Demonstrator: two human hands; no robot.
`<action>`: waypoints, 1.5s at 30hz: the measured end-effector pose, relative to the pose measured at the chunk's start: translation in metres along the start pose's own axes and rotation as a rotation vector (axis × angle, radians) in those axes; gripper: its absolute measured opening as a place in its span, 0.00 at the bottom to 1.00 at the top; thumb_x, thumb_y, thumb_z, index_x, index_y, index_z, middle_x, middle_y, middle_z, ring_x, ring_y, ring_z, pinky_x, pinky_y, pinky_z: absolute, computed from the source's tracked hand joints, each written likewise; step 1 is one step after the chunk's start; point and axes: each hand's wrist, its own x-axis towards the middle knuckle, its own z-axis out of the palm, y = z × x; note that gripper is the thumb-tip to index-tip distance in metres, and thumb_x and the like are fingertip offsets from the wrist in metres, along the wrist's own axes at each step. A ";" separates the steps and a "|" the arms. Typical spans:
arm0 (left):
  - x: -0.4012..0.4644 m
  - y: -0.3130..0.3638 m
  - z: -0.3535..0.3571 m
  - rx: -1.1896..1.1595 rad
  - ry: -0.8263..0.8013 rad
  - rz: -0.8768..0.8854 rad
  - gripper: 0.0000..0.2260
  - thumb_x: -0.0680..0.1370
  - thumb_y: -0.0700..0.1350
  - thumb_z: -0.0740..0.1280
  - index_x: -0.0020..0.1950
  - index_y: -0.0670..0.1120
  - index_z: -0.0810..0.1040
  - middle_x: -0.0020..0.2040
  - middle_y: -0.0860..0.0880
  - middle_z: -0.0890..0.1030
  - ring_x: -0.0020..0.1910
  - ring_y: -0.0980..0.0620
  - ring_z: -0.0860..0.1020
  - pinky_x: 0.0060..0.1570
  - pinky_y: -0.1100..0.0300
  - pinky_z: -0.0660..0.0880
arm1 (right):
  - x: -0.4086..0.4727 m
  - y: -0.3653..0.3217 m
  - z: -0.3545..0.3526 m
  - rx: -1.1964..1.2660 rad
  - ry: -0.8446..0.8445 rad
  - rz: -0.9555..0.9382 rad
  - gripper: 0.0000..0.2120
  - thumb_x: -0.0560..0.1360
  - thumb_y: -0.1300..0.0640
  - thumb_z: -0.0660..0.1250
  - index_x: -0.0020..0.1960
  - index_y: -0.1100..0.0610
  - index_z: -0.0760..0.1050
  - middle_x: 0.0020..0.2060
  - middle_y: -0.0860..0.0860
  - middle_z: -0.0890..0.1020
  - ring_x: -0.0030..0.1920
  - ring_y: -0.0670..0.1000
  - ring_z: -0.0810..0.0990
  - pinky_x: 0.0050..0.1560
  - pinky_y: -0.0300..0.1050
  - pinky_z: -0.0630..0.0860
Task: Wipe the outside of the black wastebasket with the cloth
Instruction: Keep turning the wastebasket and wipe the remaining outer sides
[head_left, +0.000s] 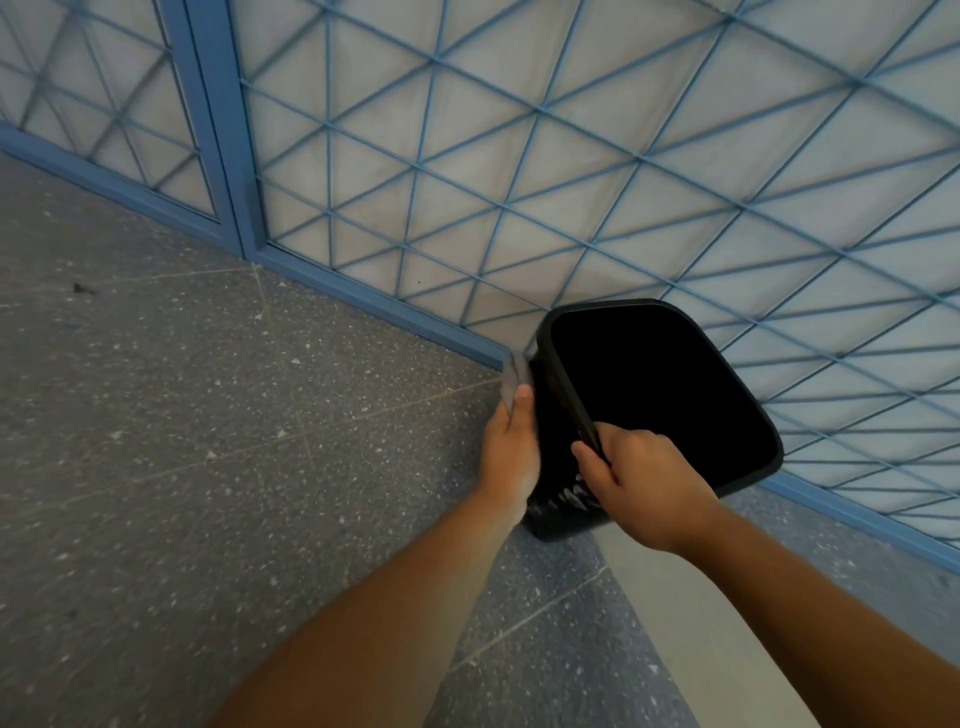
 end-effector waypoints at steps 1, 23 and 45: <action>-0.004 0.002 0.004 0.025 -0.019 0.027 0.19 0.88 0.48 0.56 0.79 0.51 0.70 0.71 0.54 0.79 0.70 0.56 0.78 0.67 0.65 0.74 | 0.000 0.000 0.000 0.006 -0.002 0.000 0.15 0.79 0.47 0.57 0.35 0.49 0.65 0.27 0.49 0.74 0.27 0.49 0.74 0.31 0.47 0.73; -0.020 -0.017 -0.006 0.111 -0.122 0.065 0.17 0.88 0.47 0.55 0.76 0.51 0.72 0.71 0.47 0.79 0.71 0.52 0.77 0.74 0.54 0.72 | 0.000 0.001 -0.003 0.024 -0.016 0.007 0.13 0.79 0.46 0.56 0.40 0.52 0.70 0.30 0.51 0.77 0.31 0.51 0.77 0.37 0.54 0.77; -0.004 0.007 0.007 0.125 -0.023 0.120 0.20 0.88 0.49 0.55 0.80 0.50 0.69 0.77 0.48 0.74 0.77 0.51 0.71 0.77 0.56 0.67 | 0.004 0.001 -0.002 0.022 -0.021 0.001 0.12 0.78 0.49 0.59 0.38 0.53 0.68 0.29 0.50 0.75 0.28 0.50 0.75 0.32 0.48 0.73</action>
